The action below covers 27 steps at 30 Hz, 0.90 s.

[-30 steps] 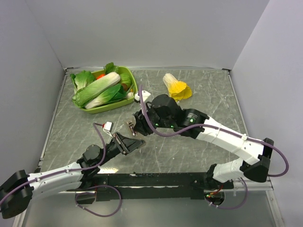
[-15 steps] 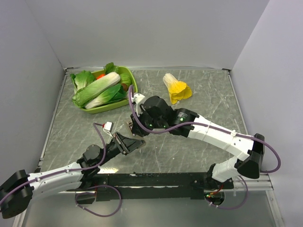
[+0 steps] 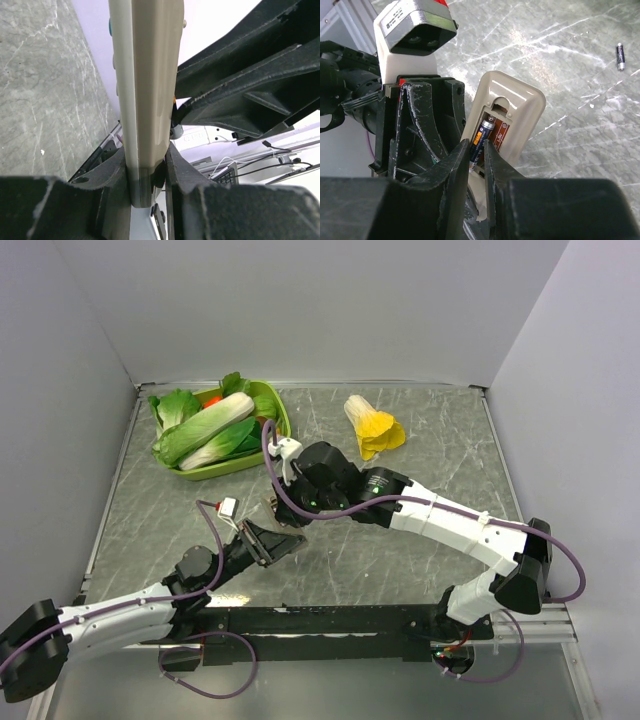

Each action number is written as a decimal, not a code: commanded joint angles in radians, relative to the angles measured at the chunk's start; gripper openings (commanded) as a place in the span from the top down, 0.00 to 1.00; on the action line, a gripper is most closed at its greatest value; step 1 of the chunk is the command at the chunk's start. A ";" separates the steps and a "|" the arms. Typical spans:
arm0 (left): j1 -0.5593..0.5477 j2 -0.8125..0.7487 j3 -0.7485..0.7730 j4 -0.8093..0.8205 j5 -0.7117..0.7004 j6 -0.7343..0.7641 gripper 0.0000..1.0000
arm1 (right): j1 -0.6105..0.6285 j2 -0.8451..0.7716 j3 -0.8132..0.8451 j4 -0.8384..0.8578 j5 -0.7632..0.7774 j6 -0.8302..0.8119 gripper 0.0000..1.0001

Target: Load the batteries into the remote control

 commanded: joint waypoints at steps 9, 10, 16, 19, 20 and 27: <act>-0.003 -0.009 0.000 0.105 0.024 0.000 0.99 | 0.009 -0.006 0.082 -0.017 -0.002 -0.009 0.61; -0.005 -0.009 0.000 0.104 0.025 0.002 0.99 | 0.010 -0.009 0.083 -0.023 -0.001 -0.013 0.60; -0.005 -0.014 0.003 0.096 0.027 0.004 0.99 | 0.007 -0.059 0.079 -0.017 -0.019 -0.081 0.52; -0.005 -0.022 0.003 0.091 0.030 0.005 0.99 | 0.009 -0.101 0.039 0.020 -0.071 -0.176 0.50; -0.005 -0.022 0.004 0.090 0.030 0.005 0.99 | 0.009 -0.116 0.021 0.052 -0.088 -0.244 0.48; -0.005 -0.043 0.015 0.074 0.047 0.010 0.99 | -0.016 -0.239 -0.177 0.161 -0.272 -0.573 0.45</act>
